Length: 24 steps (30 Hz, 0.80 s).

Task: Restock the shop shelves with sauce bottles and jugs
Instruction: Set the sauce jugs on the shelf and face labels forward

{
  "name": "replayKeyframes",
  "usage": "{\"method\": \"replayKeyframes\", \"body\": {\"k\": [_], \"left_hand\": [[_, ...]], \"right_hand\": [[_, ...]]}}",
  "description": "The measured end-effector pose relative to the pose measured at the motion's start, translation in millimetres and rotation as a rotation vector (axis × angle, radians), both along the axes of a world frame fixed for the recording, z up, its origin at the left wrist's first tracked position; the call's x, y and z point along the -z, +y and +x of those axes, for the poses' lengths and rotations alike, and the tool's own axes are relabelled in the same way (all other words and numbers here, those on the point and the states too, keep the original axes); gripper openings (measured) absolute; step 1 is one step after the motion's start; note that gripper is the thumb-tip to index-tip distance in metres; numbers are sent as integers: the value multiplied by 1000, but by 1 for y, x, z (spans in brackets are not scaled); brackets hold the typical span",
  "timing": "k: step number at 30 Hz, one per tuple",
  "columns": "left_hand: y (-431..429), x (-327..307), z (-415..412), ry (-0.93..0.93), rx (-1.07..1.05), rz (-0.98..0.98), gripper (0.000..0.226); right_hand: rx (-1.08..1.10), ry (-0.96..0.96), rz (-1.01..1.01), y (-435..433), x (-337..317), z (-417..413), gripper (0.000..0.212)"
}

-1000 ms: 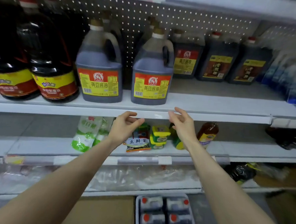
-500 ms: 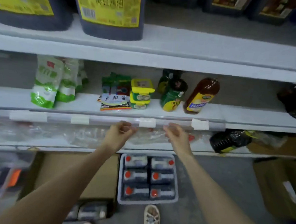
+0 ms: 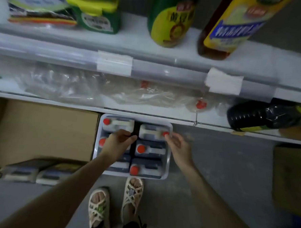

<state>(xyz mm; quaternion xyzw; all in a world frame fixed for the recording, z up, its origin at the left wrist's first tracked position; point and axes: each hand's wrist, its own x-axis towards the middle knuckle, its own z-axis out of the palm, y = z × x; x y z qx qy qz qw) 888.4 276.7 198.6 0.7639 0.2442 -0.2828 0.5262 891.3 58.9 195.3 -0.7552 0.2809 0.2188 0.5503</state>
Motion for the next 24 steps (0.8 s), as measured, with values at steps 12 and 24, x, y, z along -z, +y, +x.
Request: {"method": "replayKeyframes", "body": {"k": [12,24], "left_hand": [[-48,173,19,-12,288,120,46],[-67,284,52,-227,519,140,34]], "right_hand": [[57,132,-7,-36,175,-12,60],[21,-113,-4,-32,279,4,58]]}}
